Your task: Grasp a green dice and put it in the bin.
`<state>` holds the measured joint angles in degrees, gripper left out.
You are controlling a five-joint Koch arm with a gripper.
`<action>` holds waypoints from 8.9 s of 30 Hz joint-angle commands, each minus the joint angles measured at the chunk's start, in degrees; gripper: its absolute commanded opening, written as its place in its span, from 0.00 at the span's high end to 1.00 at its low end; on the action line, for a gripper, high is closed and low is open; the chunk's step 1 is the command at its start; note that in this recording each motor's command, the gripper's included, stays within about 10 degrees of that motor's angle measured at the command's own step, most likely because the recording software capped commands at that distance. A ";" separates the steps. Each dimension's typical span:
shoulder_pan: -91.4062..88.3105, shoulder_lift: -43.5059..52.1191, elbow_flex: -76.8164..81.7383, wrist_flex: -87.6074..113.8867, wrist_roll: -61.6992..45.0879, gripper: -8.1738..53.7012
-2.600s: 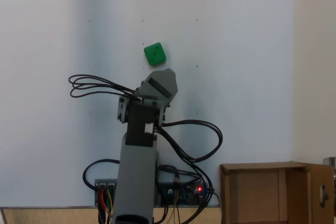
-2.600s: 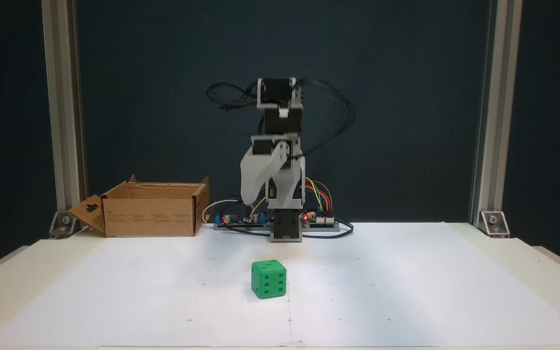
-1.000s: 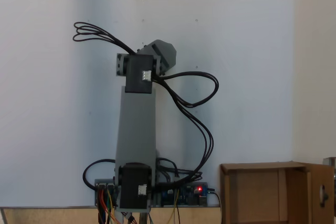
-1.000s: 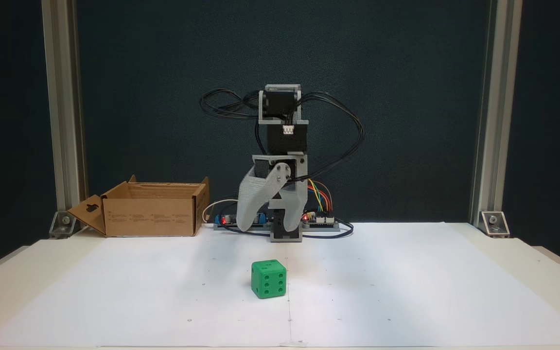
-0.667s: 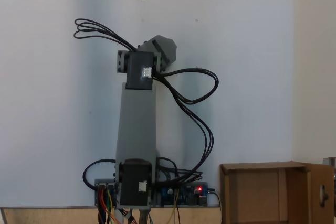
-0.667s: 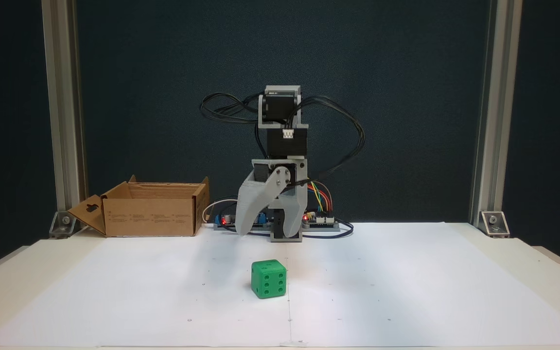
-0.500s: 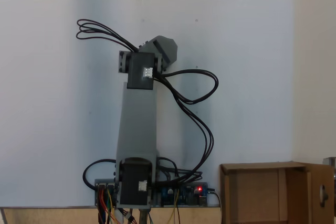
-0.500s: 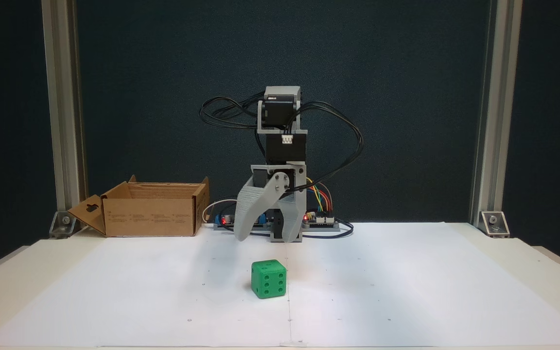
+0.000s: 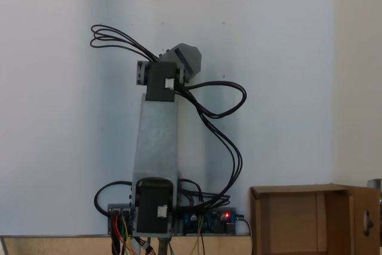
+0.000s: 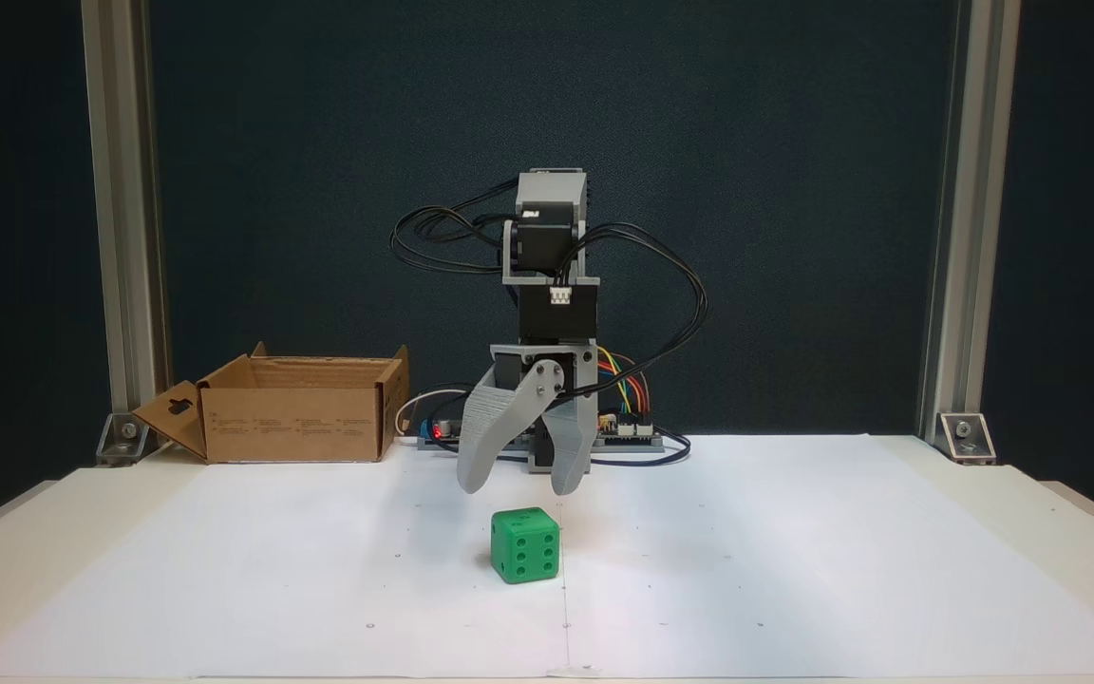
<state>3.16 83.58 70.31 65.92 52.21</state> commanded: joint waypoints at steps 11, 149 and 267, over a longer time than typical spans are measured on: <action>0.70 -5.01 -0.97 -3.69 3.96 0.18; 90.88 9.23 -25.93 1.14 -53.70 0.68; -2.02 43.95 33.05 -76.45 -51.06 0.15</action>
<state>0.79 125.77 104.85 -1.93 1.85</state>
